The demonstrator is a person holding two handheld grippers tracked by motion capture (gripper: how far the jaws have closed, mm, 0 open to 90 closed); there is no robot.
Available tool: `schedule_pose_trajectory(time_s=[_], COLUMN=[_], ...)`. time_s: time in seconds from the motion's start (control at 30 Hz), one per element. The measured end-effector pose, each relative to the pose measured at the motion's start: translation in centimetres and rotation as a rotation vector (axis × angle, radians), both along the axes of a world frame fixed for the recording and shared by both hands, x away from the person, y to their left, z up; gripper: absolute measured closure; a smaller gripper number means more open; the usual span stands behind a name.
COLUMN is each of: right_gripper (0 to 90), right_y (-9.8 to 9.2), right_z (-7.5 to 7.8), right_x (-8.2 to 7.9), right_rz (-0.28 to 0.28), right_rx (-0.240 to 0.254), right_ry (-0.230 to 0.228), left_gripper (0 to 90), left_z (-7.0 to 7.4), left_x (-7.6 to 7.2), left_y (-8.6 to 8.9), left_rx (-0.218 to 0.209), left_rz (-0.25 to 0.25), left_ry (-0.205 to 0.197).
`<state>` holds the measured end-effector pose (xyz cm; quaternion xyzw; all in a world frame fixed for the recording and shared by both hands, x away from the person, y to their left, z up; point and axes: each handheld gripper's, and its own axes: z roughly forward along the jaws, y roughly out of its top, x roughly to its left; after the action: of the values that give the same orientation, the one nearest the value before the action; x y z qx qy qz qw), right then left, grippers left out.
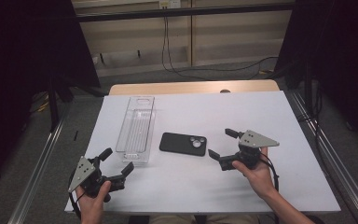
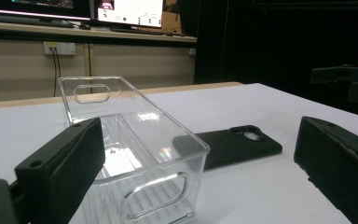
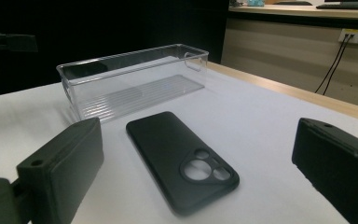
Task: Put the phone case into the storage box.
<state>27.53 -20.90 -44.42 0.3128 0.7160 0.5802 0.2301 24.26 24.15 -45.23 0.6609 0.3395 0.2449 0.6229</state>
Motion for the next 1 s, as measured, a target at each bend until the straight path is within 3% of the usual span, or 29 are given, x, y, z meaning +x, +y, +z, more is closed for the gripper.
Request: schedule_pose_trajectory(time_s=[0.27, 0.5, 0.77, 1.0], right_gripper=[0.4, 0.3, 0.7, 1.5], right_y=[1.3, 2.2, 3.6, 4.9], right_z=[0.2, 1.1, 1.6, 1.4], right_x=[1.6, 3.4, 5.1, 6.8], right_rz=[-0.011, -0.014, -0.008, 0.003], right_rx=[0.004, 0.036, 0.027, 0.03], right_ry=[-0.006, -0.018, -0.035, -0.022], left_gripper=[2.1, 2.1, 2.1, 2.1], left_z=[0.1, 0.0, 0.0, 0.0], left_x=[-0.1, 0.0, 0.0, 0.0], left_y=[0.2, 0.2, 0.3, 0.3], left_rx=[-0.003, -0.013, -0.006, -0.001], left_rz=[0.019, 0.017, 0.012, 0.011], left_ry=[-0.002, -0.001, 0.002, 0.002])
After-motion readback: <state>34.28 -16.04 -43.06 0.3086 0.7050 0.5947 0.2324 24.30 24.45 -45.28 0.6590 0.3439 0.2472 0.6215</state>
